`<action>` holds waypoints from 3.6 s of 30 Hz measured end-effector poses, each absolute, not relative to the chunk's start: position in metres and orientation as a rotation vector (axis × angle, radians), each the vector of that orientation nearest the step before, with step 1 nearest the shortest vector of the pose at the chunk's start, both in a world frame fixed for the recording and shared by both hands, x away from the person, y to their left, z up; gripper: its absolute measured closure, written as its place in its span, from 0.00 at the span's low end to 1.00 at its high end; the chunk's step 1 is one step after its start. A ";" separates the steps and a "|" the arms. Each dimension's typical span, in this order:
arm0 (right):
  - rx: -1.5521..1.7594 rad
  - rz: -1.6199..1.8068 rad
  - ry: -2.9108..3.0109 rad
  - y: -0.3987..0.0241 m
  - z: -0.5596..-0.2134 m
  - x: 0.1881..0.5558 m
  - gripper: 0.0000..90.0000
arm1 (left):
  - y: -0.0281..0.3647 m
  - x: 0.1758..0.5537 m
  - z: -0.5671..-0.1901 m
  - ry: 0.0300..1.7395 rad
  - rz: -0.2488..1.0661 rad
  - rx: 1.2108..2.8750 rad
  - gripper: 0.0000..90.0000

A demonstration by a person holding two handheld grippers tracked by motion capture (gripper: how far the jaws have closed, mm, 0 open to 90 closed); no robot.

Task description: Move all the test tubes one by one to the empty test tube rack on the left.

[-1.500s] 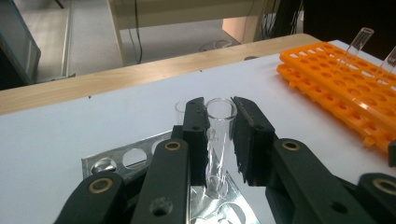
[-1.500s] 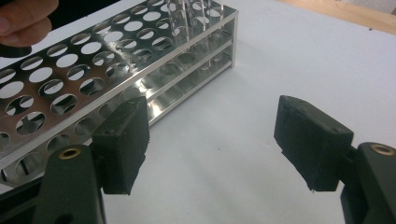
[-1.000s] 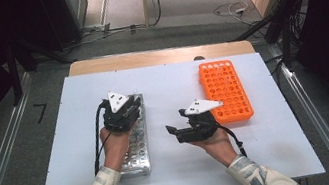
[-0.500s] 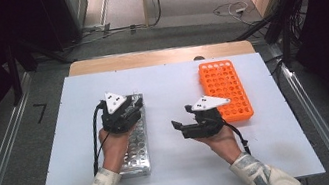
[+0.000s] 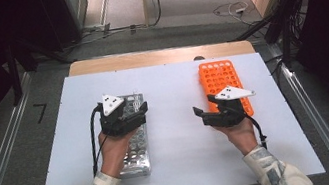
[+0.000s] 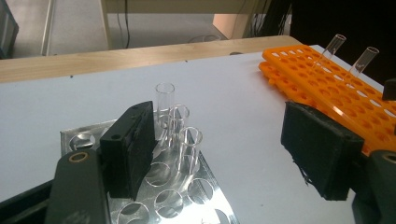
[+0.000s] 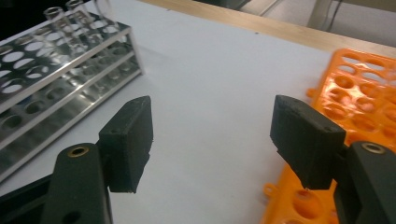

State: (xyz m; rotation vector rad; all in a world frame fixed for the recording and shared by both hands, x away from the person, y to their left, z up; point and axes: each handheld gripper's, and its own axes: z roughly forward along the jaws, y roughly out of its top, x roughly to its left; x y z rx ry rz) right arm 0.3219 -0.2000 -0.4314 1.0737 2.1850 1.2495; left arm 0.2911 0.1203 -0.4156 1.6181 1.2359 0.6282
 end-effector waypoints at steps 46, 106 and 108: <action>1.358 1.022 1.940 -0.261 -0.453 0.394 0.58 | 0.121 0.287 -0.422 1.248 0.644 1.641 0.24; 1.090 1.221 2.077 -0.213 -0.401 0.347 0.82 | 0.117 0.282 -0.415 1.205 0.635 1.634 0.25; 1.067 1.232 2.111 -0.203 -0.402 0.343 0.82 | 0.116 0.281 -0.415 1.198 0.632 1.640 0.25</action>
